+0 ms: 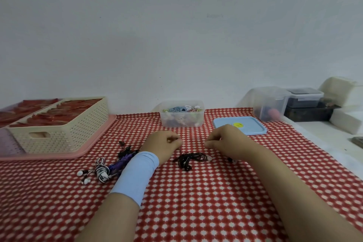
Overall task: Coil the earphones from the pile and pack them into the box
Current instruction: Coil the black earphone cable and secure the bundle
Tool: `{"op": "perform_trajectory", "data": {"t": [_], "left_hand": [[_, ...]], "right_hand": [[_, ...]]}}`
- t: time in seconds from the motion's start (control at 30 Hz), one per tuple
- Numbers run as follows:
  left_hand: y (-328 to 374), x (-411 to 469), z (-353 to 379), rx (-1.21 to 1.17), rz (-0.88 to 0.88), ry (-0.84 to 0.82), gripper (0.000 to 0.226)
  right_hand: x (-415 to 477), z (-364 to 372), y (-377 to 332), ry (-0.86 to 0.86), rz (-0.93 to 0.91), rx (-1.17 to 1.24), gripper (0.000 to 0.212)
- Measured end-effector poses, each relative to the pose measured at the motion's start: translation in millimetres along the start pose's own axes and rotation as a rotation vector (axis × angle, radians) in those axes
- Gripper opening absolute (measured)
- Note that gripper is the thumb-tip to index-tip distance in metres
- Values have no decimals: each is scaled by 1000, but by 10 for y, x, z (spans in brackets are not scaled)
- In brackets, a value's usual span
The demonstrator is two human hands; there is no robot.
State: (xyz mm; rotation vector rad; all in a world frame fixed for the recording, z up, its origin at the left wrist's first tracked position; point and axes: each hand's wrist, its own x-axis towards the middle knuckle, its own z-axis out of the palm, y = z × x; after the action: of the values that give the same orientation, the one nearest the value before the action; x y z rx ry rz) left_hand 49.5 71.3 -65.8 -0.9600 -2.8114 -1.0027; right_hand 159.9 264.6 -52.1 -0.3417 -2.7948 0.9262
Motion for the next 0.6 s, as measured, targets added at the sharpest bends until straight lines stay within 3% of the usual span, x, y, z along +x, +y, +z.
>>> {"op": "perform_trajectory", "data": {"t": [0.1, 0.17, 0.3, 0.4, 0.6], "left_hand": [[65, -17, -85, 19, 95, 131, 27], [131, -70, -190, 22, 172, 125, 24], [279, -246, -349, 17, 219, -245, 10], [293, -276, -307, 145, 186, -442, 22], [168, -206, -213, 3, 212, -245, 13]], "right_hand": [[19, 26, -3, 16, 17, -10, 14], [30, 47, -23, 33, 5, -11, 16], [28, 94, -65, 62, -41, 61, 12], [-3, 84, -105, 62, -60, 195, 16], [-54, 61, -144, 31, -5, 399, 5]]}}
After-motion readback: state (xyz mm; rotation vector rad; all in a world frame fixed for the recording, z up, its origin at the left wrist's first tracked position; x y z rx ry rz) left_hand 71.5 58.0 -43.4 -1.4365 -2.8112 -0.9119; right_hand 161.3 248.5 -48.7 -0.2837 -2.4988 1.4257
